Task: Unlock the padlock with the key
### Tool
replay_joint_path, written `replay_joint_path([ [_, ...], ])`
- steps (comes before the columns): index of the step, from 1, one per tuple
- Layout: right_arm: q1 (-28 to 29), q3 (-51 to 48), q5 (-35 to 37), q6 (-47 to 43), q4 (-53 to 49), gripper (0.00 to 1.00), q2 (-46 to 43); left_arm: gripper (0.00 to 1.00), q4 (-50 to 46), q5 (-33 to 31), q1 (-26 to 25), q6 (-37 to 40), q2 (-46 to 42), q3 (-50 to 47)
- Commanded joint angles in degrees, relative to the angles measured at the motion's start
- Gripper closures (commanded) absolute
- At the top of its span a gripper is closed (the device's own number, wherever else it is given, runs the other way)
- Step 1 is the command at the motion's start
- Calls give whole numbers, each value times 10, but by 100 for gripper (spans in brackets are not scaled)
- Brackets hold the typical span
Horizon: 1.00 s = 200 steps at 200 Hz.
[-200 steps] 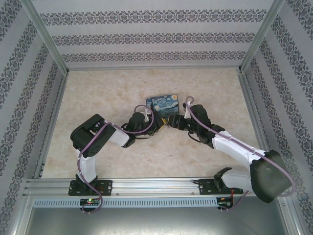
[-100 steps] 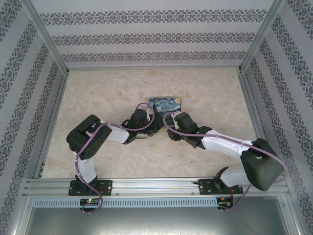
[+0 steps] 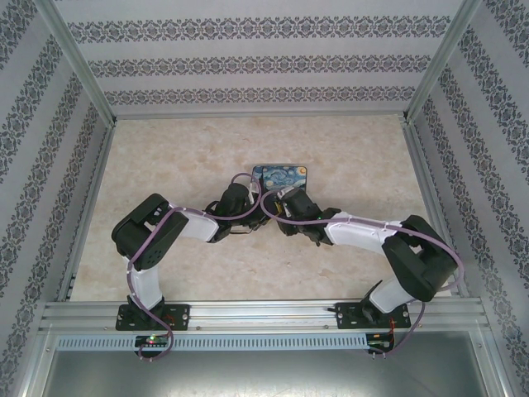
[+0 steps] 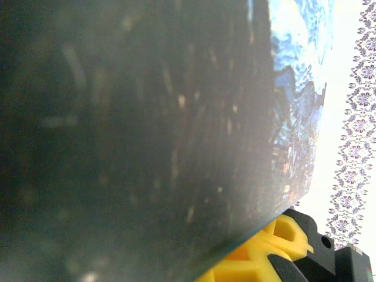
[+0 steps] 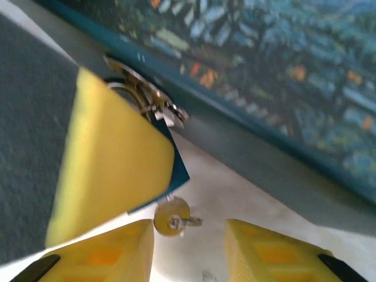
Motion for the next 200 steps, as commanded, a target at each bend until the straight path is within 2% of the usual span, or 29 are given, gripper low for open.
replay_joint_path([
  [1, 6, 24, 19, -13, 6, 69, 16, 100, -52, 29, 3, -14, -1, -1],
  [22, 4, 31, 14, -13, 6, 79, 19, 100, -49, 30, 3, -15, 2, -3],
  [55, -4, 35, -17, -6, 7, 100, 15, 100, -38, 31, 3, -20, 8, -7],
  [91, -30, 14, -84, 18, 29, 100, -8, 100, -34, 31, 3, -20, 10, -11],
  [120, -81, -29, -207, 59, 88, 100, -39, 100, -36, 30, 3, -18, 9, -13],
  [149, -131, -54, -302, 95, 125, 100, -56, 100, -41, 29, 3, -16, 8, -11],
  [156, -136, -55, -305, 99, 125, 86, -59, 100, -42, 29, 3, -15, 9, -11],
  [162, -138, -57, -303, 100, 123, 80, -63, 100, -43, 30, 3, -15, 9, -9],
  [200, -142, -62, -272, 88, 89, 74, -100, 100, -49, 31, 3, -14, 6, -8],
])
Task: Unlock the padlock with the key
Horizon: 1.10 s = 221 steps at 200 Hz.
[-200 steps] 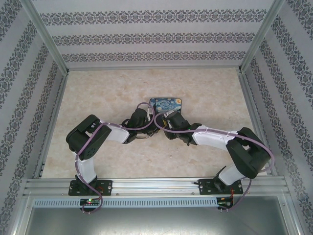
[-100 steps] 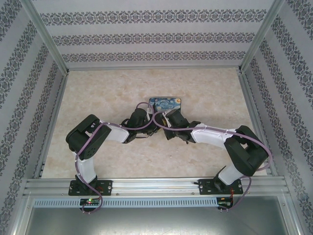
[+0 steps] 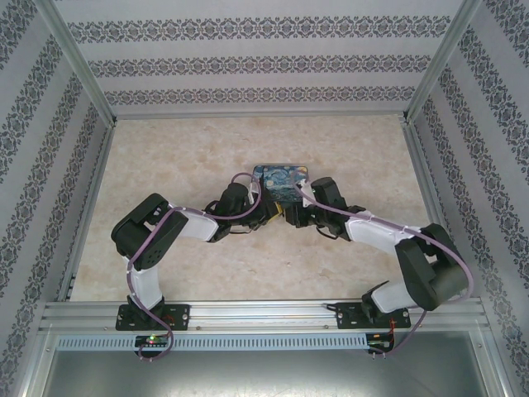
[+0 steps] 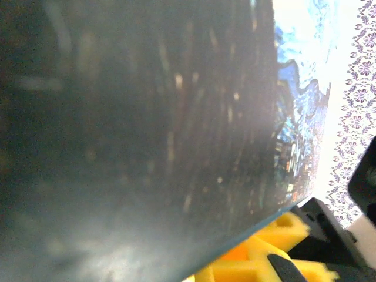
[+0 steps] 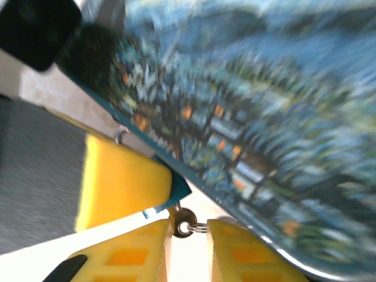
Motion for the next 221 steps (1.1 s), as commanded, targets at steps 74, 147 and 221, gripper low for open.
replay_joint_path([
  [74, 91, 15, 203, -116, -69, 58, -22, 100, -64, 24, -1, -10, -1, -2],
  [147, 136, 39, 271, -141, -58, 60, 42, 100, -68, 26, -1, -9, -1, 0],
  [221, 136, 82, 279, -151, -63, 75, 82, 100, -65, 28, -1, -8, -1, -2],
])
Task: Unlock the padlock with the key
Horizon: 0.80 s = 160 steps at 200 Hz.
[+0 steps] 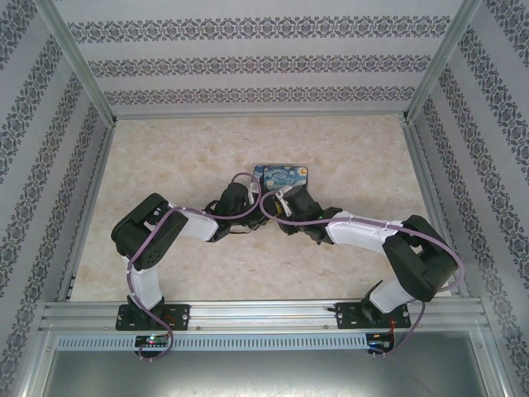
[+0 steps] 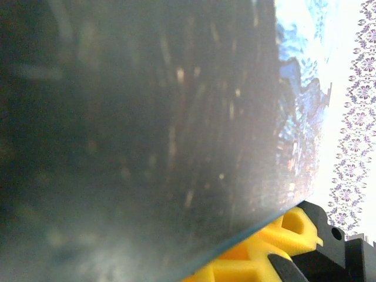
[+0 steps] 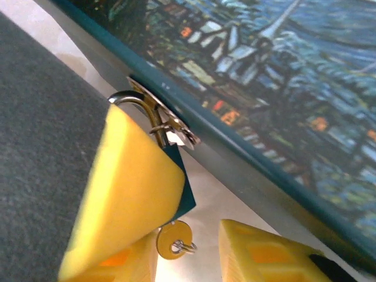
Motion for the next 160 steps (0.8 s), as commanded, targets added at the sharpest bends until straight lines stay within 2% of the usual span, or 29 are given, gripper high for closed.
replay_joint_path([
  [1, 4, 25, 20, -11, 7, 76, 14, 100, -61, 24, -2, -16, -1, -3],
  [27, -3, 27, -12, 4, 15, 100, 9, 100, -61, 25, -1, -16, -1, -5],
  [59, -33, 16, -110, 44, 36, 100, -12, 100, -60, 24, 0, -16, -1, -9],
  [78, -73, -4, -226, 88, 71, 100, -29, 100, -60, 22, 0, -15, -2, -10],
  [83, -84, -8, -253, 101, 78, 92, -33, 100, -61, 22, 0, -15, -2, -12],
  [91, -97, -16, -281, 118, 87, 73, -42, 100, -62, 22, 0, -14, -2, -12],
  [98, -103, -24, -287, 130, 89, 64, -54, 100, -64, 20, 0, -14, -2, -11],
  [122, -116, -56, -283, 162, 92, 56, -104, 100, -82, 16, 0, -9, -7, -10],
  [143, -119, -85, -264, 201, 102, 48, -137, 100, -134, 8, -1, 16, -20, 1],
  [160, -119, -102, -257, 238, 119, 46, -145, 100, -176, 2, 0, 38, -33, 9],
])
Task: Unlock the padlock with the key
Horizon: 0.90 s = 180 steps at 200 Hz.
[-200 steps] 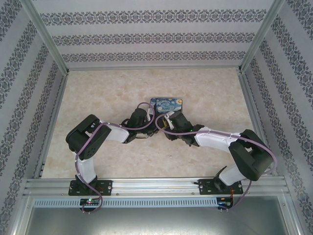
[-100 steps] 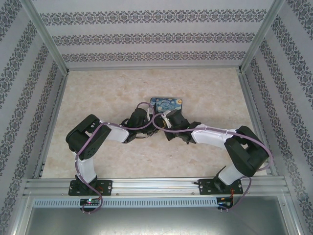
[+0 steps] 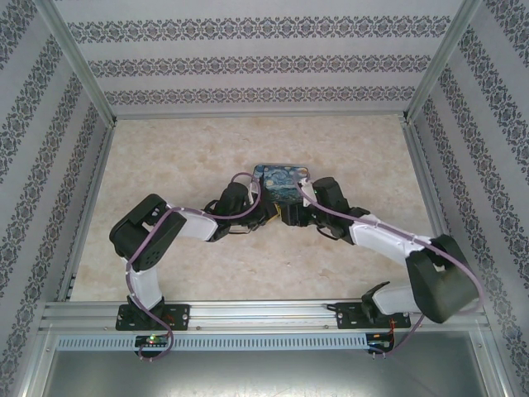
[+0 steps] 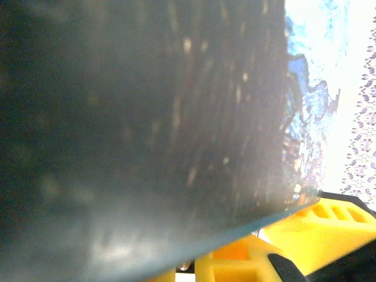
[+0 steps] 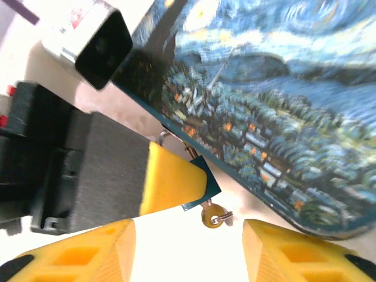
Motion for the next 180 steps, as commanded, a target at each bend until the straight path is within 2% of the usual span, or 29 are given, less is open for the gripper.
replay_joint_path([
  [1, -6, -26, -1, 70, 52, 46, -15, 100, -127, 5, 0, 25, -15, 6],
  [30, -6, -44, 4, 121, 98, 43, 2, 99, -183, -6, -1, 58, -31, 17],
  [78, -6, -44, 0, 176, 172, 43, 68, 81, -198, -10, -5, 74, -27, 16],
  [108, -13, -31, 9, 186, 183, 43, 88, 65, -193, -11, -5, 75, -36, 6],
  [180, -50, 20, -14, 205, 193, 43, 130, 37, -240, -36, 1, 100, -127, -7],
])
